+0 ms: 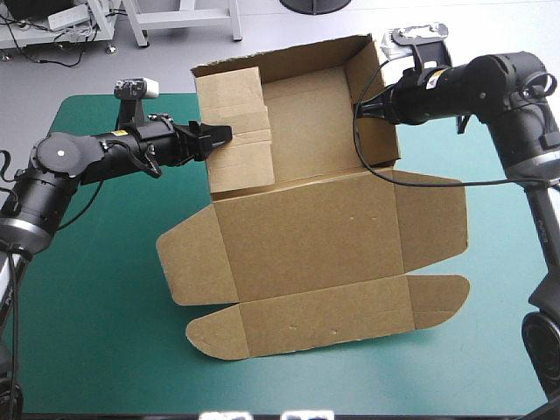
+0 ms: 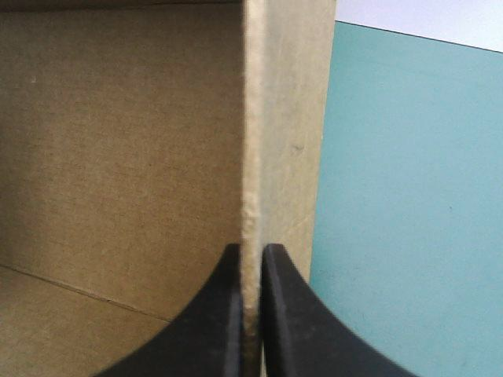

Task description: Fold the box

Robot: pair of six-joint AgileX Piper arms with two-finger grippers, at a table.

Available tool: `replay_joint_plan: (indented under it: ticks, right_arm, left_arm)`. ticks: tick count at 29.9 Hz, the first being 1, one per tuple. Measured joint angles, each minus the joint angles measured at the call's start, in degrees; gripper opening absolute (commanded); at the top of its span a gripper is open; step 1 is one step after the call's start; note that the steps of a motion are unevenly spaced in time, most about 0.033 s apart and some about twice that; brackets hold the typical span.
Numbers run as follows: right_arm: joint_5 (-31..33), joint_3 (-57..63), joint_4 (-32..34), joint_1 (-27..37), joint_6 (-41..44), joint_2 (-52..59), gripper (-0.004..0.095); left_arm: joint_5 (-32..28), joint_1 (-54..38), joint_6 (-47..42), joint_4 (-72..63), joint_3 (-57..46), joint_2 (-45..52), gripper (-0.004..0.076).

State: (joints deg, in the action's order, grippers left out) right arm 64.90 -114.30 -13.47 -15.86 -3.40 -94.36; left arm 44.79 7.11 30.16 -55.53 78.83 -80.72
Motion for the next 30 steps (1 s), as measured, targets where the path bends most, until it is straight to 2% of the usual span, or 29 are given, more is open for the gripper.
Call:
replay_joint_plan:
  ticks: [8,13,15,18,23,25,30]
  right_arm:
    - [-1.55,0.01,2.16,-4.13,2.85,0.00,-0.0009]
    - [-2.43,0.06,4.37,-6.28,4.41,0.00,-0.0009]
    - [-2.82,0.06,6.22,-7.29,5.20,0.00,-0.0010]
    - [-3.07,0.06,9.50,-8.68,6.48,0.00,-0.0009]
    - [-3.01,0.06,12.06,-9.43,7.45,-0.02,-0.0009]
    - [-3.01,0.06,12.81,-9.43,7.60,-0.15,-0.0009]
    - [-2.58,0.06,14.16,-9.43,8.06,-1.57,-0.0009]
  left_arm:
    - [-0.97,0.17,-14.89,19.05,2.83,0.06,0.0410]
    - [-1.30,0.17,-20.07,24.24,2.88,-0.36,0.0404]
    - [-1.46,0.17,-21.81,24.85,2.88,-0.87,0.0371]
    - [-1.36,0.17,-23.12,24.41,2.88,-1.40,0.0302]
    - [-1.10,0.24,-18.61,20.72,2.88,-1.46,0.0288]
    - [-1.75,0.99,-18.10,20.90,2.88,-1.46,0.0244]
    - [-5.08,4.14,-21.81,28.01,2.88,-1.70,0.0059]
